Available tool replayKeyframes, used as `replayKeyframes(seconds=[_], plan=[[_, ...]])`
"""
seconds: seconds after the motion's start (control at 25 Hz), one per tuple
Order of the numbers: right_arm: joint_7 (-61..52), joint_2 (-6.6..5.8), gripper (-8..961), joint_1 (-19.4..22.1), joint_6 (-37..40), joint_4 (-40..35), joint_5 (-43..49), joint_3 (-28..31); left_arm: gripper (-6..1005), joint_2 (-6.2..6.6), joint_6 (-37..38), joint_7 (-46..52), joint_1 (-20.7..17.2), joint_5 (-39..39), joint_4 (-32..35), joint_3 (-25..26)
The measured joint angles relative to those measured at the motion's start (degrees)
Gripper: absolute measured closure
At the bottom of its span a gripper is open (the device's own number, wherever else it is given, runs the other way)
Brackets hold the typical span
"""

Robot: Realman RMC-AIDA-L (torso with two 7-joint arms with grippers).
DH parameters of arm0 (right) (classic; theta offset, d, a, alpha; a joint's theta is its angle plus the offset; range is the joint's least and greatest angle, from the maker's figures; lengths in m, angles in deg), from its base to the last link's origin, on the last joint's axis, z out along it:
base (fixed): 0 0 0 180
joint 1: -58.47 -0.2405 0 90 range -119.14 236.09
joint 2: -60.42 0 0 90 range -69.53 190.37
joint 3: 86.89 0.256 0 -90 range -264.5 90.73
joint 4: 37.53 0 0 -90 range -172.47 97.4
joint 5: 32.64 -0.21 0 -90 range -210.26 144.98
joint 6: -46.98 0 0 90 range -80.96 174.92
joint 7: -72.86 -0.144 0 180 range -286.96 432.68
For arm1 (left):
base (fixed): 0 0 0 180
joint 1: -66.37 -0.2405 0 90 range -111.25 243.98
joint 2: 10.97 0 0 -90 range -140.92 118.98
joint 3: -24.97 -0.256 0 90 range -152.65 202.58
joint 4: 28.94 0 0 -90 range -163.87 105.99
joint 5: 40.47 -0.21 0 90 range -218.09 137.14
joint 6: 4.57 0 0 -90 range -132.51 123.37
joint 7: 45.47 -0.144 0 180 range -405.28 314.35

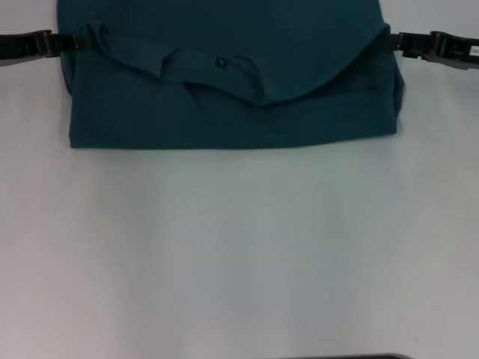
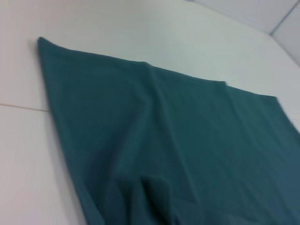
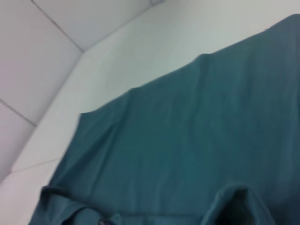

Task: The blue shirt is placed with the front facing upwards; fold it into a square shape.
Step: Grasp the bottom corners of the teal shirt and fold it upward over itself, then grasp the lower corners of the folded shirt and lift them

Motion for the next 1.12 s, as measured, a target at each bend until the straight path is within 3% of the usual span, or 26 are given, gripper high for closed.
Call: replayKeyframes(seconds=[0.12, 0.36, 0.76, 1.12], plan=[[0.4, -0.09, 319, 2.4, 4.2, -2.1, -1.2, 0.0, 423, -0.76, 4.1, -0.5, -1.7, 1.4, -3.2, 0.0], [0.6, -1.68, 322, 5.5, 10.4, -3.2, -1.2, -1.2, 431, -1.48, 9.6, -2.3, -5.0, 4.0, -6.3, -0.4], [-4.2, -2.83, 327, 5.6, 10.8, -3.1, 1.4, -8.5, 422, -1.96, 13.1, -4.9, -7.9, 4.2, -6.8, 0.0], [-6.2, -1.62, 330, 4.6, 7.2, -2.4, 3.4, -9.4, 431, -2.08, 13.9, -6.5, -9.3, 4.3, -6.3, 0.2]])
